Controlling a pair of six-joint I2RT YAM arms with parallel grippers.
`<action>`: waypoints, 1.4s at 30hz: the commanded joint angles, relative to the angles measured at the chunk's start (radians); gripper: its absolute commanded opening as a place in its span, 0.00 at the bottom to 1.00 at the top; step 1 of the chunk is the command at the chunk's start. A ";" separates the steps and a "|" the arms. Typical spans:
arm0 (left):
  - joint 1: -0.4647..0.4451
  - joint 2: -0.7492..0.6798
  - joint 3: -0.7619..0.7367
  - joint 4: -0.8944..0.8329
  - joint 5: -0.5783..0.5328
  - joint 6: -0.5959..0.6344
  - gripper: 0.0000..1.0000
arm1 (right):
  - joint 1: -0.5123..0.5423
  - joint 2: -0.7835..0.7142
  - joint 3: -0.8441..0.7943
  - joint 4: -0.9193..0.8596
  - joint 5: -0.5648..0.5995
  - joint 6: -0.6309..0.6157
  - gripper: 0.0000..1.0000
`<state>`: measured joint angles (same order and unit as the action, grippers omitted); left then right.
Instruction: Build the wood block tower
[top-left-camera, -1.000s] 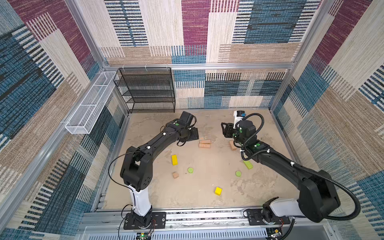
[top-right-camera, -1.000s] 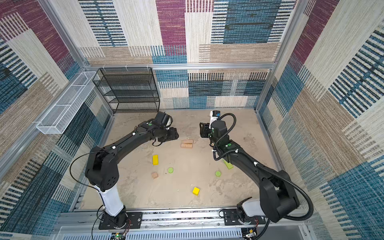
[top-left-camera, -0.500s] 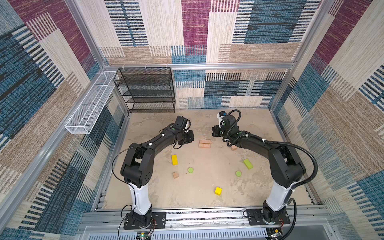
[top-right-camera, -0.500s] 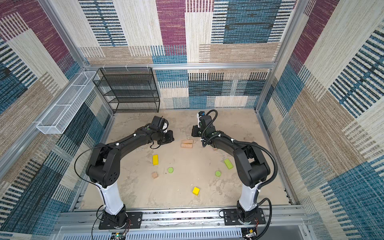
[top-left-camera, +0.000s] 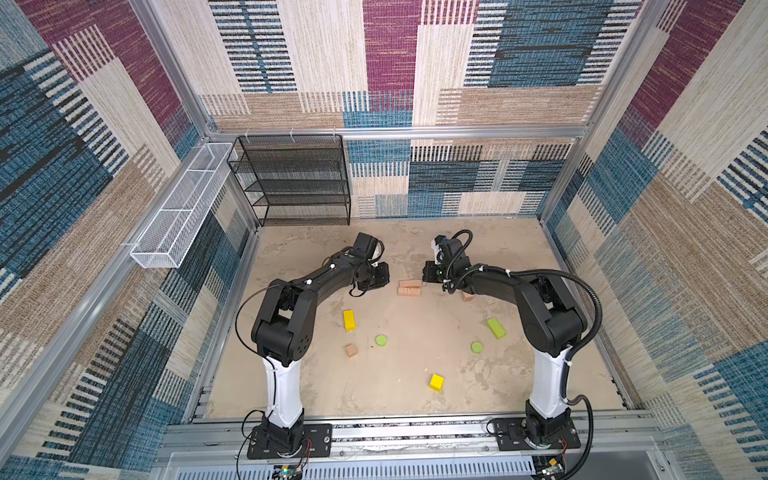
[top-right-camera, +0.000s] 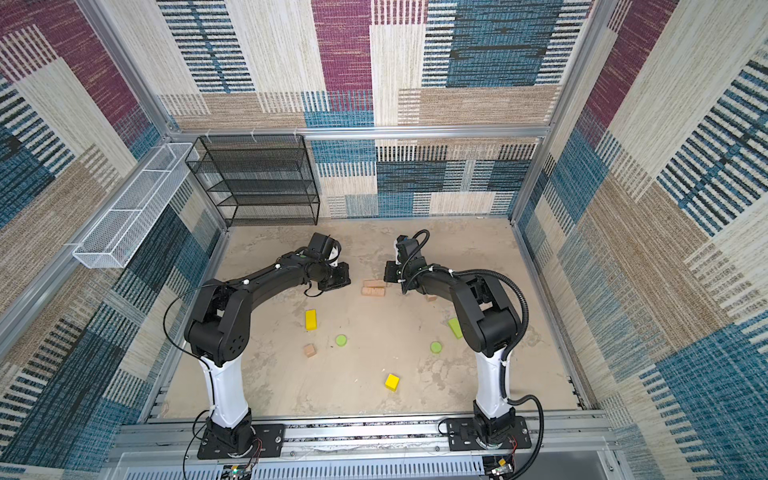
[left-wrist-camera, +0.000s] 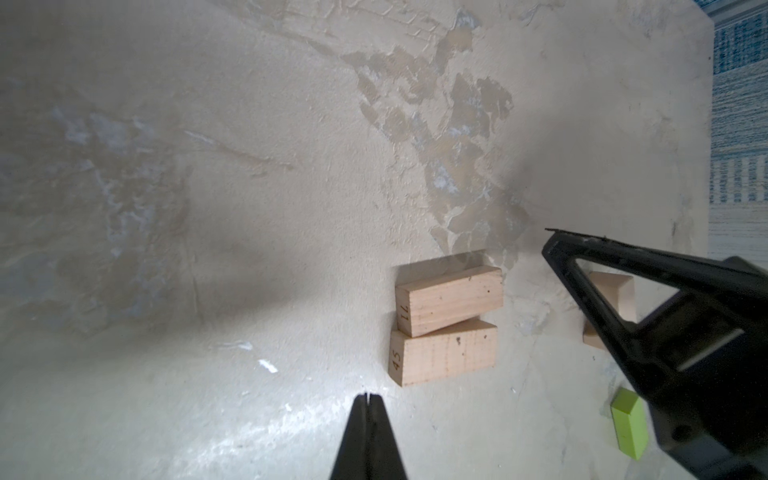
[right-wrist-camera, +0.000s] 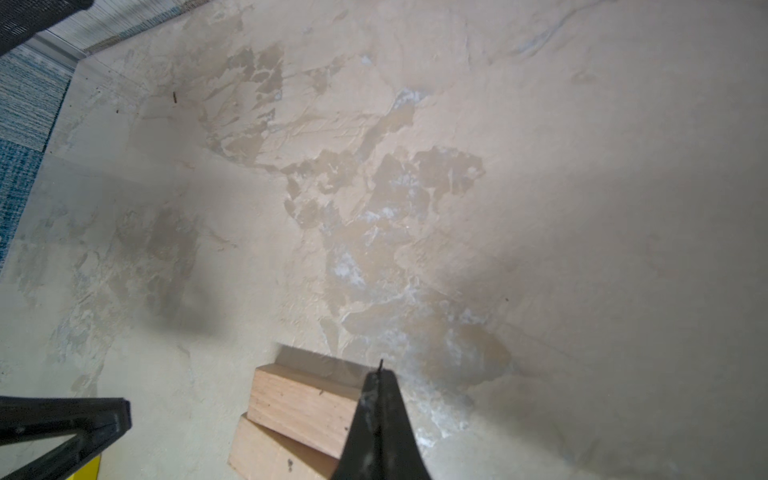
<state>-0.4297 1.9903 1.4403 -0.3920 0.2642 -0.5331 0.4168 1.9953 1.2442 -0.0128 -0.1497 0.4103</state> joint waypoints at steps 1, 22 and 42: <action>0.000 0.015 0.015 -0.039 -0.019 0.021 0.00 | 0.002 0.013 0.004 0.022 -0.020 0.026 0.00; -0.001 0.073 0.029 -0.025 -0.014 0.001 0.00 | 0.002 0.016 -0.048 0.007 -0.023 0.078 0.00; -0.003 0.085 0.034 -0.022 -0.001 -0.011 0.00 | 0.008 0.008 -0.072 0.035 -0.070 0.099 0.00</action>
<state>-0.4324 2.0727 1.4647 -0.4149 0.2478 -0.5331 0.4217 2.0079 1.1713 -0.0032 -0.2031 0.4965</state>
